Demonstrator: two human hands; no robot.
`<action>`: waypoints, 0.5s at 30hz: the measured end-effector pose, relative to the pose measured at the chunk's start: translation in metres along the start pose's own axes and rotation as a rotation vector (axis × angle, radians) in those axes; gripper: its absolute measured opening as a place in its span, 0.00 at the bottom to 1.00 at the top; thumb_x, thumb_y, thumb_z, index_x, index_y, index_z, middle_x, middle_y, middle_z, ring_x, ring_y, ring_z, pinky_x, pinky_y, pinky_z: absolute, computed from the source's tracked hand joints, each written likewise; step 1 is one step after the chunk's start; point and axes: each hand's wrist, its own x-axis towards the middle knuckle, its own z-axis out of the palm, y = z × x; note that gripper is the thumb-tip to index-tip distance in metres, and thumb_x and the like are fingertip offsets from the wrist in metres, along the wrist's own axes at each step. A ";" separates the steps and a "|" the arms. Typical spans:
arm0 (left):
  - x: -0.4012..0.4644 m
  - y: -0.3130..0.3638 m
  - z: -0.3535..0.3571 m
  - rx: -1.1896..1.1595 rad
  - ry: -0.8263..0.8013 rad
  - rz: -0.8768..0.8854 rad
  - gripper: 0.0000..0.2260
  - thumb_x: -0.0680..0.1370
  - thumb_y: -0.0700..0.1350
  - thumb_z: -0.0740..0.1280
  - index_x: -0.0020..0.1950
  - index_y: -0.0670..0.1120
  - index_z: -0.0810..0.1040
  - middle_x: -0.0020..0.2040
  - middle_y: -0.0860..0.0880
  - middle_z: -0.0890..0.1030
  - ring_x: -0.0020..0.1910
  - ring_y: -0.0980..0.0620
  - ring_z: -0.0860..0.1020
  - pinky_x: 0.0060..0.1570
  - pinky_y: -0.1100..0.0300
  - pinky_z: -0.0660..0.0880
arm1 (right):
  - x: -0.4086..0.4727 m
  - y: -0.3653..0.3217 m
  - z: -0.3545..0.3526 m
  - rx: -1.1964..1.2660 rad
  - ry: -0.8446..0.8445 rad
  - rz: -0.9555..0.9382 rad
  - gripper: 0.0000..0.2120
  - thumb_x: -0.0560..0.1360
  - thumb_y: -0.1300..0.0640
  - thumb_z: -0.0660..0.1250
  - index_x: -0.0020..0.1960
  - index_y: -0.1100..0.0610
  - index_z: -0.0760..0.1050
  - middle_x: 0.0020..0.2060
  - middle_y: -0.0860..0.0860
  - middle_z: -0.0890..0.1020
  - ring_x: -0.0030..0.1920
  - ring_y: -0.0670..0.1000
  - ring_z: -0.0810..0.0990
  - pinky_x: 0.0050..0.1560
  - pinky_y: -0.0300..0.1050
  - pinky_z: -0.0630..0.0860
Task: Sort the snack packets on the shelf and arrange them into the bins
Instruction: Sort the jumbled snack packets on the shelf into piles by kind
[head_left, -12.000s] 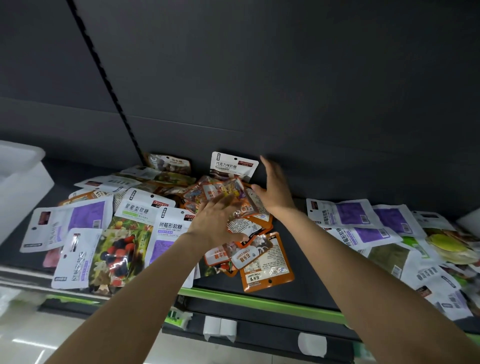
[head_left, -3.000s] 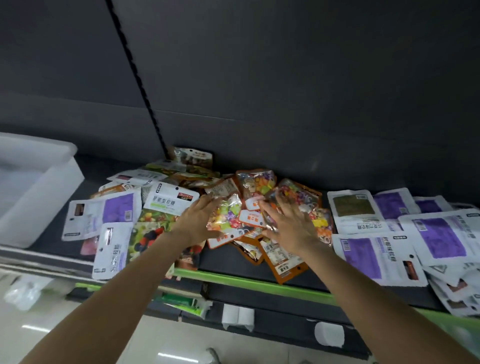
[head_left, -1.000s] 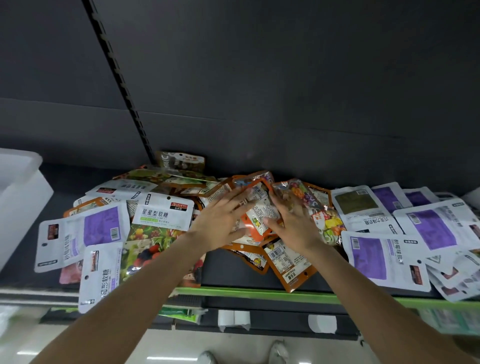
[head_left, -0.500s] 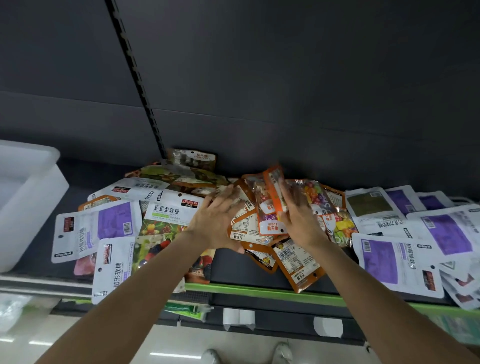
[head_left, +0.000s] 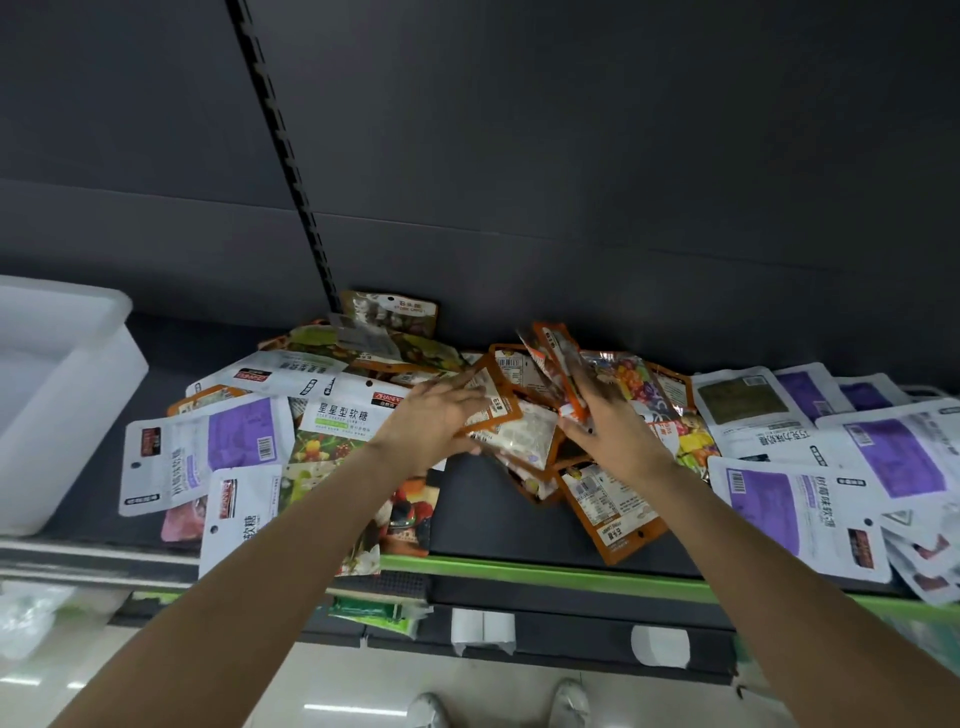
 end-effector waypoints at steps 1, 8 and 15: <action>0.001 0.000 -0.004 -0.046 0.031 -0.037 0.25 0.79 0.57 0.60 0.74 0.52 0.63 0.74 0.51 0.65 0.75 0.51 0.59 0.71 0.54 0.58 | -0.001 -0.001 0.000 0.030 -0.051 -0.001 0.41 0.76 0.44 0.63 0.76 0.43 0.37 0.72 0.58 0.64 0.70 0.61 0.65 0.64 0.61 0.70; 0.017 0.004 -0.026 -0.033 0.037 -0.184 0.20 0.80 0.58 0.57 0.68 0.52 0.71 0.62 0.45 0.74 0.62 0.44 0.73 0.58 0.52 0.71 | -0.012 -0.026 -0.001 0.170 -0.157 0.096 0.49 0.66 0.27 0.61 0.75 0.40 0.37 0.76 0.54 0.54 0.74 0.58 0.57 0.70 0.62 0.62; 0.002 0.005 -0.017 -0.134 0.145 -0.066 0.15 0.81 0.49 0.60 0.66 0.49 0.74 0.66 0.47 0.74 0.65 0.47 0.71 0.64 0.55 0.68 | 0.004 -0.034 -0.013 0.090 -0.272 0.098 0.48 0.69 0.40 0.70 0.75 0.37 0.39 0.73 0.55 0.62 0.69 0.60 0.67 0.65 0.55 0.69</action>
